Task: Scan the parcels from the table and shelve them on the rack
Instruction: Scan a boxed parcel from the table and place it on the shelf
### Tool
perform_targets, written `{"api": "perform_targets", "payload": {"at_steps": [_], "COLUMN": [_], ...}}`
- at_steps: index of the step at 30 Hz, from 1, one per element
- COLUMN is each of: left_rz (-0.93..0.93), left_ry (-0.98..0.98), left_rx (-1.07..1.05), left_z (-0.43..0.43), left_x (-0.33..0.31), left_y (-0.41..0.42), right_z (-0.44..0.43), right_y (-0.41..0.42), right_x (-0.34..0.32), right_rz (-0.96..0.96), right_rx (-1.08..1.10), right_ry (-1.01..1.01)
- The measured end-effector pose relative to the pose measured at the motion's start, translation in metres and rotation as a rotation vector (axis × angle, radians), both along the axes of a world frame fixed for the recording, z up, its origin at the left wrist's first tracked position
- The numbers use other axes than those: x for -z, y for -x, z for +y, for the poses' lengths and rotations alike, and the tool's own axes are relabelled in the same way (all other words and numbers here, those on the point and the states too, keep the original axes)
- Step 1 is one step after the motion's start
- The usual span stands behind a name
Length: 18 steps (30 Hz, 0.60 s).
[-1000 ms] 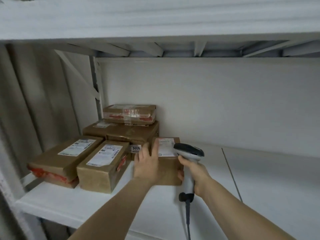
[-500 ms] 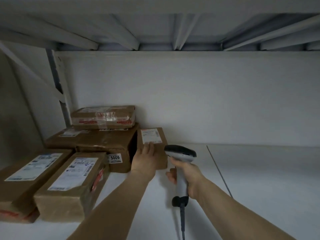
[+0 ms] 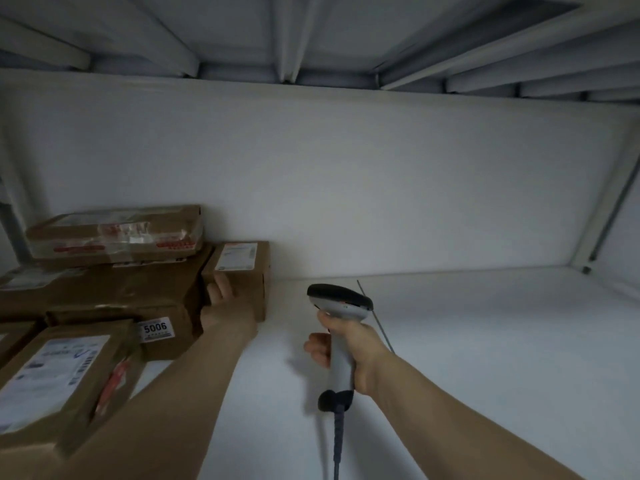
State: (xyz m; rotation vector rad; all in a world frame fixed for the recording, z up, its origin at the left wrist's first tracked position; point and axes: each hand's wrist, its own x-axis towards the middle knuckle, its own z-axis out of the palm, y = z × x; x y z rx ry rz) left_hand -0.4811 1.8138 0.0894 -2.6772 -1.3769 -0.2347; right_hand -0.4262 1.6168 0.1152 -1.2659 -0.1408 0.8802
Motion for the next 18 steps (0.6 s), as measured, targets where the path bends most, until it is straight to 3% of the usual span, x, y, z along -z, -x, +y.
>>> {"api": "perform_targets", "payload": {"at_steps": [3, 10, 18], "left_rz": [-0.066, -0.031, -0.042], "left_ry": [0.057, 0.144, 0.162], "left_rx": [0.099, 0.448, 0.781], "left_z": [-0.038, -0.168, -0.373], "left_x": [-0.005, -0.025, -0.044], "left_y": [-0.022, -0.053, -0.092], "right_z": [-0.026, -0.128, -0.329], "right_y": [-0.008, -0.019, -0.023], "right_x": [-0.004, -0.016, -0.024], "right_rz": [-0.022, -0.074, -0.139], "right_rx": [0.04, 0.219, 0.472], "right_ry": [-0.01, -0.013, 0.021]}}
